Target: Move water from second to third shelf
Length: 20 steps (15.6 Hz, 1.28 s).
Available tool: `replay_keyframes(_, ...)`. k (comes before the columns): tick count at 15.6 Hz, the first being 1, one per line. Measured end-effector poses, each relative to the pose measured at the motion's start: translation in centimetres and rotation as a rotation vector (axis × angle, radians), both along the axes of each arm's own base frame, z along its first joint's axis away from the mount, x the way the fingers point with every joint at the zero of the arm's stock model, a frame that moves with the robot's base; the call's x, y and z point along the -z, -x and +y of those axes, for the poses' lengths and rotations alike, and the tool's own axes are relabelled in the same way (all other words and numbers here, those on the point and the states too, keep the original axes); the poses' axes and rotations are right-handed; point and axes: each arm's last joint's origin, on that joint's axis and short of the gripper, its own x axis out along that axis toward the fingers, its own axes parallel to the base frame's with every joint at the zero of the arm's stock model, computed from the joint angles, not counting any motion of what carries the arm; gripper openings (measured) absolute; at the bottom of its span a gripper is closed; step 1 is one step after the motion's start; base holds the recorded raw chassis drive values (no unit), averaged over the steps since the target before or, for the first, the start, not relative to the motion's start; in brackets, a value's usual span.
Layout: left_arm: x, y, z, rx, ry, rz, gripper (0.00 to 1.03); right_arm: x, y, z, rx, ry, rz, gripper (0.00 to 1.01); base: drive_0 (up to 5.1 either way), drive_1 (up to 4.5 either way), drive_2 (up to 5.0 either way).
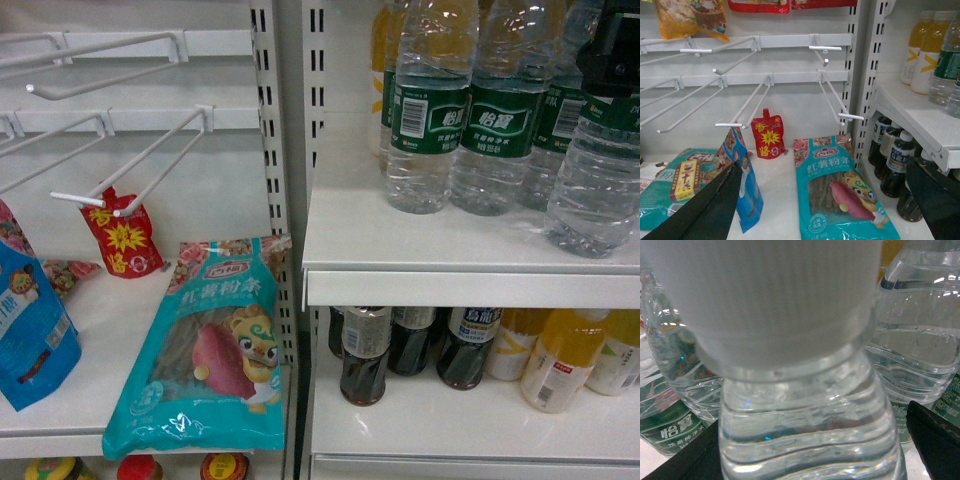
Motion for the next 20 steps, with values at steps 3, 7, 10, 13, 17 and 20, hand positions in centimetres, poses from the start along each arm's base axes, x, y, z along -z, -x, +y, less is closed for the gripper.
replay_keyframes(3,0.0,0.0,0.0,0.000,0.000,0.000,0.98,0.1,0.2,0.0,-0.002,0.005,0.003,0.98,0.0,0.00,0.0)
replay_keyframes(7,0.0,0.0,0.0,0.000,0.000,0.000,0.98,-1.0,1.9,0.0,-0.004,0.034,-0.016,0.98,0.0,0.00,0.0)
replay_keyframes(10,0.0,0.0,0.0,0.000,0.000,0.000,0.98,-0.8,3.8,0.3,-0.025,0.080,-0.017,0.98,0.0,0.00,0.0)
replay_keyframes(13,0.0,0.0,0.0,0.000,0.000,0.000,0.98,-1.4,5.9,0.2,-0.037,0.108,-0.033,0.98,0.0,0.00,0.0)
replay_keyframes(17,0.0,0.0,0.0,0.000,0.000,0.000,0.98,-1.8,10.1,-0.4,-0.060,0.116,-0.028,0.98,0.0,0.00,0.0)
replay_keyframes(20,0.0,0.0,0.0,0.000,0.000,0.000,0.98,-2.6,14.8,-1.3,-0.095,0.090,-0.058,0.98,0.0,0.00,0.0)
